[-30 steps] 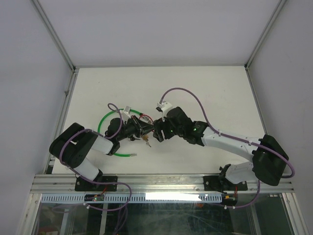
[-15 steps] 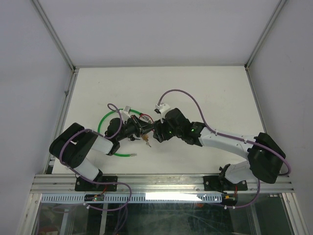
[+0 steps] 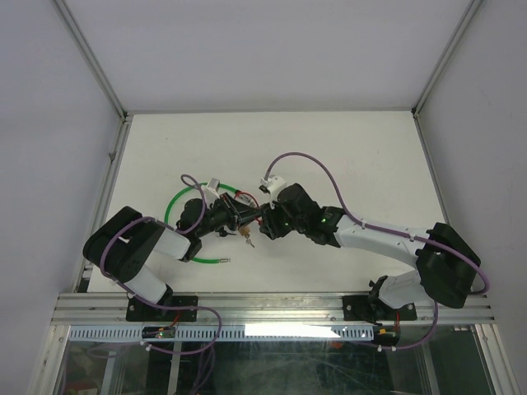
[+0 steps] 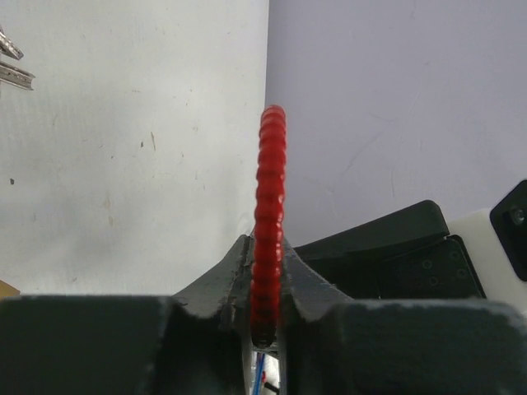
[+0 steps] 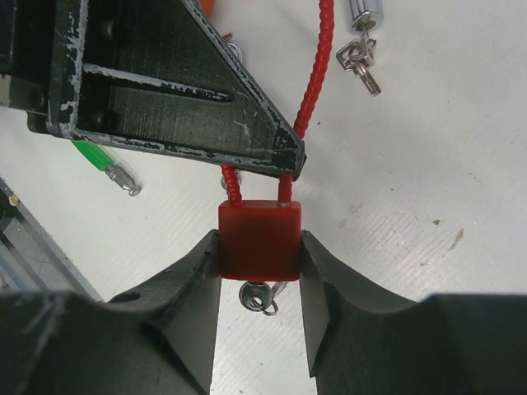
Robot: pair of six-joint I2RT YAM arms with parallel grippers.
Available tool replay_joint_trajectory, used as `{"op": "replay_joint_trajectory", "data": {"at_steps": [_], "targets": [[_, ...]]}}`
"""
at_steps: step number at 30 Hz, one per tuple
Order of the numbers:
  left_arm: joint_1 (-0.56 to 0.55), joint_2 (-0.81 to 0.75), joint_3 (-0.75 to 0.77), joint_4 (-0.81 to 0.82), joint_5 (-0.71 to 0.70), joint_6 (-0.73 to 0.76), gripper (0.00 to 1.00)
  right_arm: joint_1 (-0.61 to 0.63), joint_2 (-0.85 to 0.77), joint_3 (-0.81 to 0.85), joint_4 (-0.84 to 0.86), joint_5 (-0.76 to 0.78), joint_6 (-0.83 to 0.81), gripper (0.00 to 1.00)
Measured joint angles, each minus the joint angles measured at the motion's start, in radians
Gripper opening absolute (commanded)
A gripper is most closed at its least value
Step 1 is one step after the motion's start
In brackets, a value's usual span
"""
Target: Unlock with the key
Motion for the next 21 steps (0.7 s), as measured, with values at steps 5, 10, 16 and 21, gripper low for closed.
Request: {"op": "replay_joint_trajectory", "data": {"at_steps": [5, 10, 16, 21], "targets": [[0.0, -0.006, 0.0, -0.011, 0.004, 0.0, 0.47, 0.005, 0.0, -0.002, 0.001, 0.004, -0.004, 0.07], [-0.002, -0.038, 0.0, -0.027, 0.003, 0.003, 0.5, 0.014, 0.0, -0.002, 0.004, 0.018, -0.006, 0.06], [-0.016, -0.043, 0.0, -0.031, 0.008, 0.001, 0.46, 0.019, 0.0, -0.002, 0.021, 0.054, -0.01, 0.06], [-0.024, -0.029, 0.0, -0.03, 0.011, -0.001, 0.42, 0.02, -0.001, -0.002, 0.029, 0.093, -0.01, 0.06]]}}
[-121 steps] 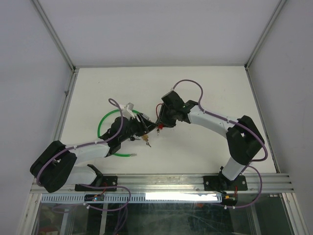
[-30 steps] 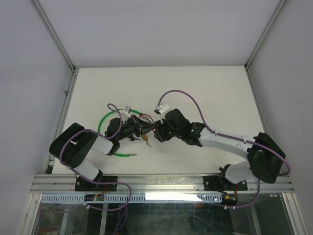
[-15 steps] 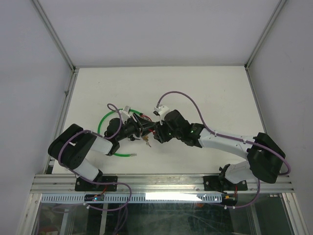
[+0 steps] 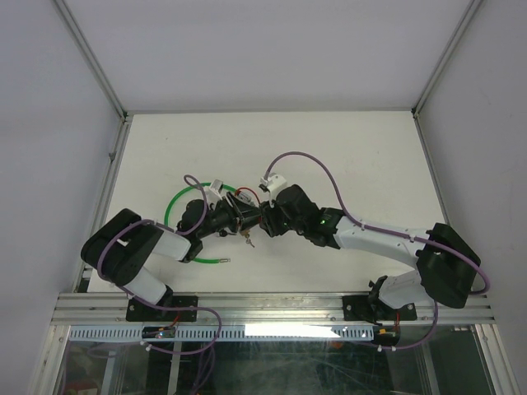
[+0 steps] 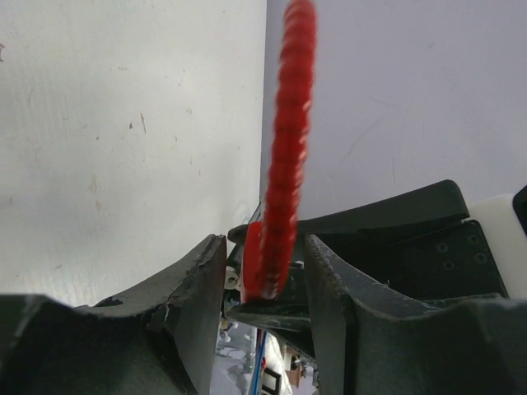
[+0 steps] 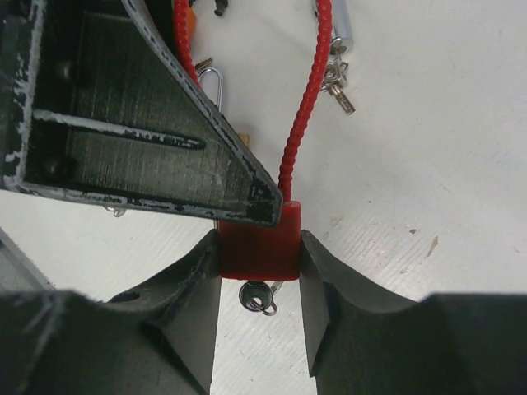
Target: Unlock with the key
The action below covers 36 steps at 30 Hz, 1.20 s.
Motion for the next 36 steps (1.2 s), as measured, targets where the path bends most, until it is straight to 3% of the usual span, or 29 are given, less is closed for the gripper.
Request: {"op": "replay_joint_trajectory", "data": {"at_steps": [5, 12, 15, 20, 23, 25, 36], "targets": [[-0.018, 0.005, 0.001, 0.0, 0.0, -0.001, 0.38, 0.0, -0.007, 0.0, 0.014, 0.032, 0.001, 0.06], [-0.032, 0.049, 0.024, 0.042, -0.001, -0.006, 0.11, 0.0, -0.009, 0.0, 0.013, 0.056, 0.004, 0.1], [-0.031, 0.063, 0.027, 0.063, 0.0, -0.008, 0.0, 0.0, -0.009, 0.0, 0.012, 0.069, 0.01, 0.24], [-0.031, 0.066, 0.027, 0.084, 0.001, -0.008, 0.0, 0.0, -0.019, 0.0, 0.01, 0.076, 0.018, 0.54], [-0.029, 0.066, 0.03, 0.091, 0.002, 0.003, 0.0, 0.0, -0.062, -0.002, 0.011, 0.076, 0.032, 0.78], [-0.022, 0.067, 0.03, 0.09, 0.006, 0.013, 0.0, 0.0, -0.115, -0.011, 0.029, 0.076, 0.047, 0.87], [0.037, 0.066, 0.03, 0.104, 0.055, 0.118, 0.0, 0.0, -0.424, -0.204, 0.221, 0.049, 0.081, 0.87]]}}
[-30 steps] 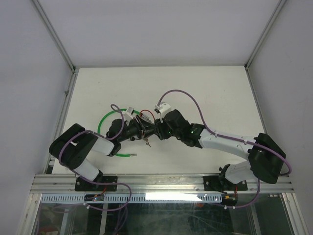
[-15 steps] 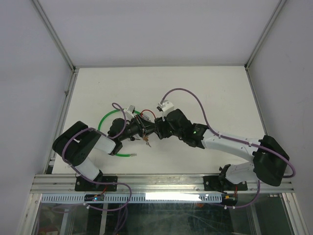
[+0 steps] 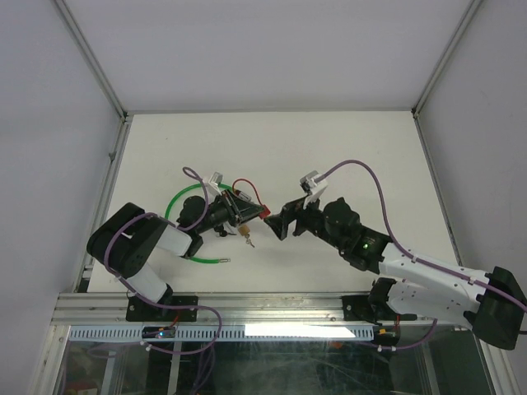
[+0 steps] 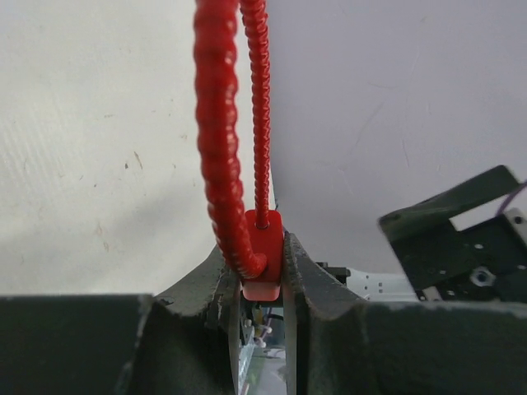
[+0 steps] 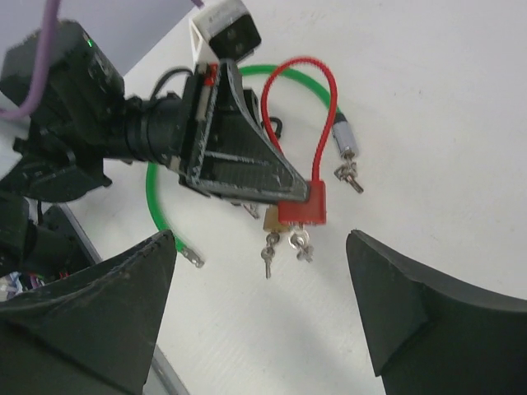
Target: Unlock with the key
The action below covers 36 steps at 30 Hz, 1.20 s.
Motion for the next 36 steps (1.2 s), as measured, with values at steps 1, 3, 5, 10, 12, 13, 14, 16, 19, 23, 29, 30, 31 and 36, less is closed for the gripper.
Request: {"op": "replay_joint_trajectory", "data": {"at_steps": [1, 3, 5, 10, 12, 13, 14, 16, 19, 23, 29, 30, 31, 36], "targets": [[0.0, 0.0, 0.0, 0.007, 0.002, 0.009, 0.0, 0.0, -0.013, -0.03, 0.02, -0.005, 0.0, 0.87], [0.006, 0.0, 0.001, 0.027, 0.015, 0.019, 0.0, 0.0, -0.038, -0.093, 0.048, -0.013, 0.0, 0.87], [0.006, 0.0, 0.005, 0.054, 0.024, 0.023, 0.0, 0.0, -0.048, -0.129, 0.057, -0.018, 0.0, 0.85], [0.006, 0.015, 0.027, 0.147, 0.043, 0.013, 0.0, -0.006, -0.045, -0.164, 0.136, -0.019, 0.132, 0.73], [0.006, 0.034, 0.032, 0.193, 0.046, 0.0, 0.0, -0.019, -0.043, -0.175, 0.174, -0.021, 0.192, 0.69], [0.006, 0.044, 0.032, 0.213, 0.047, -0.011, 0.0, -0.03, -0.043, -0.188, 0.203, -0.024, 0.229, 0.66], [0.006, 0.052, 0.032, 0.228, 0.048, -0.016, 0.0, -0.043, -0.043, -0.204, 0.235, -0.028, 0.262, 0.64], [0.006, 0.068, 0.032, 0.25, 0.048, -0.034, 0.0, -0.066, -0.043, -0.243, 0.294, -0.037, 0.322, 0.62], [0.006, 0.079, 0.032, 0.271, 0.046, -0.061, 0.0, -0.09, -0.035, -0.288, 0.359, -0.045, 0.393, 0.57], [0.006, 0.081, 0.031, 0.283, 0.04, -0.093, 0.0, -0.108, 0.018, -0.295, 0.45, -0.072, 0.444, 0.52], [0.006, 0.081, 0.014, 0.284, 0.023, -0.119, 0.0, -0.138, 0.142, -0.311, 0.62, -0.118, 0.503, 0.44], [0.006, 0.081, 0.014, 0.284, 0.019, -0.122, 0.0, -0.139, 0.159, -0.311, 0.636, -0.122, 0.508, 0.43], [0.006, 0.081, 0.014, 0.284, 0.017, -0.123, 0.0, -0.14, 0.174, -0.311, 0.651, -0.125, 0.513, 0.42], [0.006, 0.081, 0.013, 0.285, 0.014, -0.132, 0.0, -0.145, 0.22, -0.311, 0.714, -0.135, 0.537, 0.38]]}}
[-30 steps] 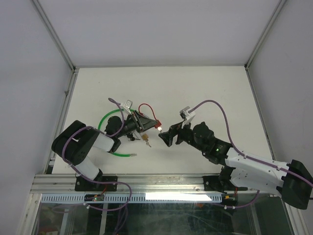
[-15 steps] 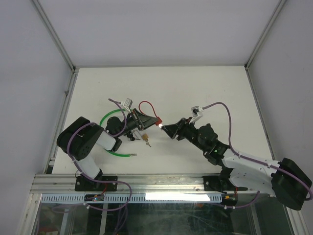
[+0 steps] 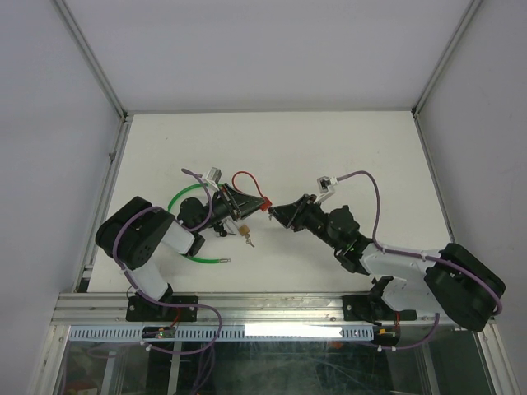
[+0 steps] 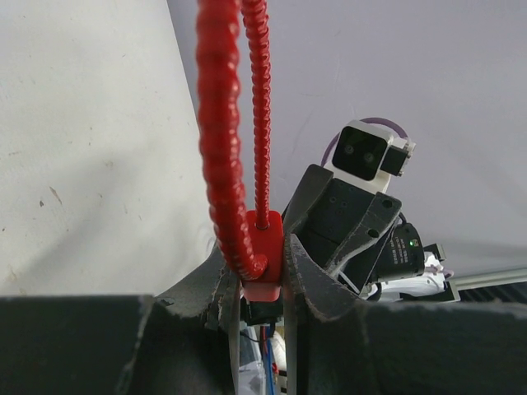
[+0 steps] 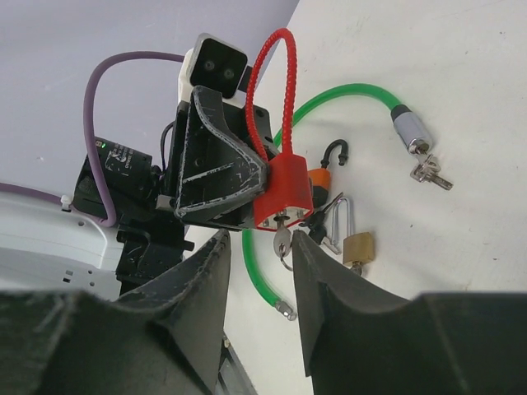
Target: Unlock with the key
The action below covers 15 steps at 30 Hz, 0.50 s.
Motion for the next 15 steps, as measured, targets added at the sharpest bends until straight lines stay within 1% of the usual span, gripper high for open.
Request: {"op": "replay_joint_trajectory", "data": {"at_steps": [6, 9, 12, 15], "targets": [[0.0, 0.0, 0.0, 0.0, 0.0, -0.011, 0.0, -0.001, 0.023, -0.001, 0.03, 0.0, 0.016, 0.35], [0.0, 0.0, 0.0, 0.0, -0.001, -0.013, 0.0, -0.001, 0.027, -0.008, 0.045, 0.001, 0.018, 0.3], [0.0, 0.0, 0.0, 0.0, -0.001, -0.015, 0.0, -0.001, 0.043, -0.016, 0.056, 0.0, 0.021, 0.29], [0.0, 0.0, 0.0, 0.0, -0.001, -0.018, 0.0, -0.001, 0.068, -0.016, 0.069, -0.001, 0.035, 0.24]]}}
